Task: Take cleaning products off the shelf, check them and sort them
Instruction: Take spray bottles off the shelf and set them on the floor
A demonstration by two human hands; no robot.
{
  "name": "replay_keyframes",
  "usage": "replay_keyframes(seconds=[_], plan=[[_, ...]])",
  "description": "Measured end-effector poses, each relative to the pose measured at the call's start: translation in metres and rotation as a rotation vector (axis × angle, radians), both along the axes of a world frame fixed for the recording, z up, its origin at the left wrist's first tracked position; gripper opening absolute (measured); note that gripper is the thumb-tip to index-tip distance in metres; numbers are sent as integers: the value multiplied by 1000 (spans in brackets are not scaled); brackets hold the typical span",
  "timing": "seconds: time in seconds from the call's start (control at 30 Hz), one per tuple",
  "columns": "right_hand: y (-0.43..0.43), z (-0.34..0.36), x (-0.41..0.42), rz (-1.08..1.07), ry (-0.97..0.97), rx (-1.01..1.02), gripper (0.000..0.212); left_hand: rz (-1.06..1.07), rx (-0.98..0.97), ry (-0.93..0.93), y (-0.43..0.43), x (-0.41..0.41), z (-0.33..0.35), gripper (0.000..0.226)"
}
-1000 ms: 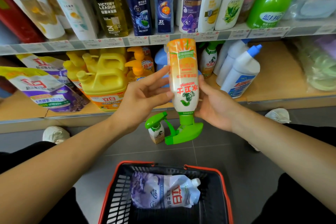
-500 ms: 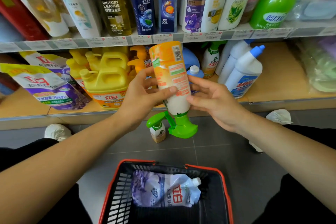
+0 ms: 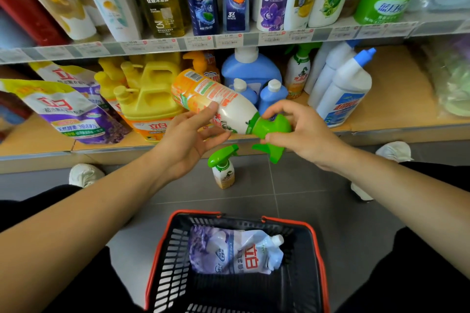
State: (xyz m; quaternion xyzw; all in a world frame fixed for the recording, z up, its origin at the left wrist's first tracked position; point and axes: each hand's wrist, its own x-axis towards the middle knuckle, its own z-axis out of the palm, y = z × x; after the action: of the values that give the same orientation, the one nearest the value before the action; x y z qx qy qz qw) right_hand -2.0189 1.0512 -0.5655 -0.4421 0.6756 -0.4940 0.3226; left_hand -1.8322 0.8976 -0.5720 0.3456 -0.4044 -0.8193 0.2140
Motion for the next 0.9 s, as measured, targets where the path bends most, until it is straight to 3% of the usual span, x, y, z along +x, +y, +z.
replay_keyframes(seconds=[0.13, 0.2, 0.4, 0.53, 0.7, 0.9], plan=[[-7, 16, -18, -92, 28, -55, 26, -278, -185, -268, 2, 11, -12, 47], [-5, 22, -29, -33, 159, -7, 24, -383, -304, -345, 4, 14, -18, 35], [3, 17, -47, 106, 553, 177, 25, -315, -641, -433, -13, -7, -21, 8], [5, -17, -45, 283, 636, 396, 22, -365, -1067, -453, -24, -45, -22, 17], [-1, -78, -46, 416, 829, 614, 23, -372, -1431, -467, -24, -94, -27, 25], [-6, -122, -56, 492, 782, 695, 30, -379, -1747, -484, -30, -143, -38, 47]])
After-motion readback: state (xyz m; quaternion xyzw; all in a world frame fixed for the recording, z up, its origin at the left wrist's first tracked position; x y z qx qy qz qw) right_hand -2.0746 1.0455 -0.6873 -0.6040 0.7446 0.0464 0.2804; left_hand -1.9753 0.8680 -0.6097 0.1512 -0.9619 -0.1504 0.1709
